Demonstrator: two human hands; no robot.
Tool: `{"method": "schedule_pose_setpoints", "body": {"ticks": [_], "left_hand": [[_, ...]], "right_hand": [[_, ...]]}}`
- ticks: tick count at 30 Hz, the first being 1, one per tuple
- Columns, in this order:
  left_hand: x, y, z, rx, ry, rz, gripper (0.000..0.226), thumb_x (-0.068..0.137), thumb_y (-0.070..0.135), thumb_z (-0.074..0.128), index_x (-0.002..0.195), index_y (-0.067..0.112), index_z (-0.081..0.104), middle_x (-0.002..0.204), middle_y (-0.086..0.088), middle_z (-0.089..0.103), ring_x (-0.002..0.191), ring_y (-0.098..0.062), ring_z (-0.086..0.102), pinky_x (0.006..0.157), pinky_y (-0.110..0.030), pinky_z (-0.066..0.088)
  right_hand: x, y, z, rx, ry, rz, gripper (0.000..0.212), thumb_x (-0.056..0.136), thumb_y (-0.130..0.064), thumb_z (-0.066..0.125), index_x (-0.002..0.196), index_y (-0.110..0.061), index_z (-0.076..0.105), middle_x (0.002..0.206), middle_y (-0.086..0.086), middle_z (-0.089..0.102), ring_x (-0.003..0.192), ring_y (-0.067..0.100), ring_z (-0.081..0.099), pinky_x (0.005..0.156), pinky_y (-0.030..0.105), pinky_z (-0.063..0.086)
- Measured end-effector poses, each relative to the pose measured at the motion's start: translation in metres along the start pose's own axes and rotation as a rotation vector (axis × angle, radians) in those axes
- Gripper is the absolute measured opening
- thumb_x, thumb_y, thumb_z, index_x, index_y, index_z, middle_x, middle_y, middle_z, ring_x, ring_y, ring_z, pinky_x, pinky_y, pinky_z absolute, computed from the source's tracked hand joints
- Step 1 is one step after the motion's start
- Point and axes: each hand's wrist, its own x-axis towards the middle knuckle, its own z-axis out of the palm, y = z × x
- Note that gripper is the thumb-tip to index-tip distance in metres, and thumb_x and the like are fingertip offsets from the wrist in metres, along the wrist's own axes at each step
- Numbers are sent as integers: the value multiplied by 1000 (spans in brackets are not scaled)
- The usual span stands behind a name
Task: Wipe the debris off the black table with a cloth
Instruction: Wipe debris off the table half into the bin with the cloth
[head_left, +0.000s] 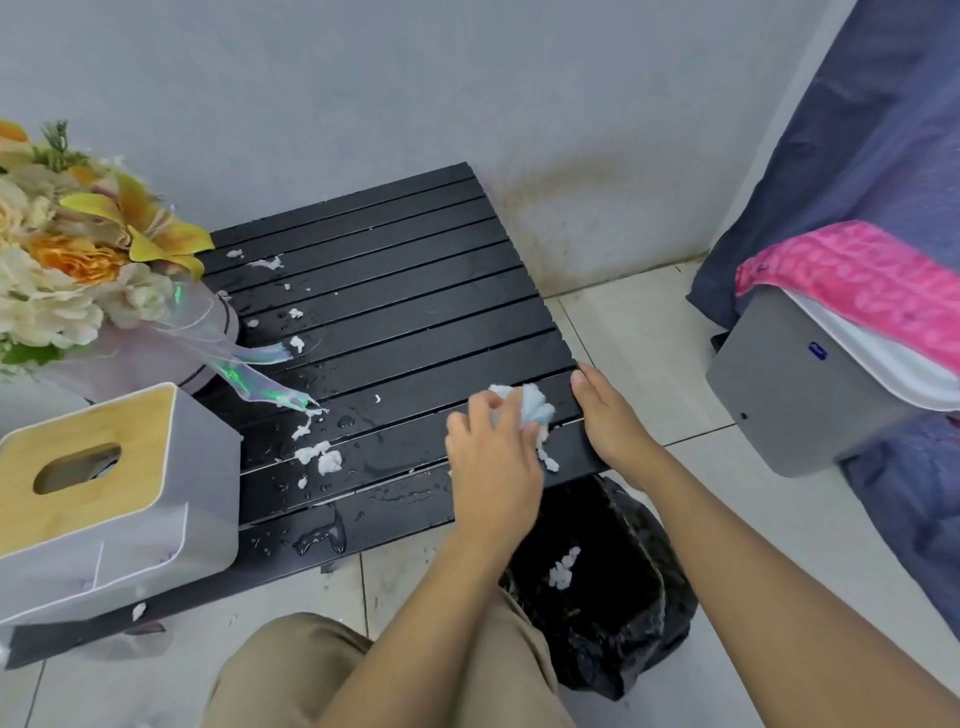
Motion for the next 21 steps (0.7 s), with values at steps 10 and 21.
{"method": "schedule_pose_setpoints", "body": {"ticks": [10,21], "left_hand": [[40,-26,-17,-422,-129,-276,30,94,38,44,118,30,60,104,2,45,88,-36,51,81,-55,49],[-20,-5,-54,-771,-379,-30,26,95,28,51,112,46,61,99,14,57,82,-8,55,72,-32,44]], "right_hand": [[-2,-3,-1,3,-21,-12,41,106,-38,25,141,-28,44,129,-13,53,118,6,48,95,21,34],[2,1,0,-15,-1,3,44,105,-40,27,143,-26,44,140,-7,51,129,11,45,110,31,33]]}}
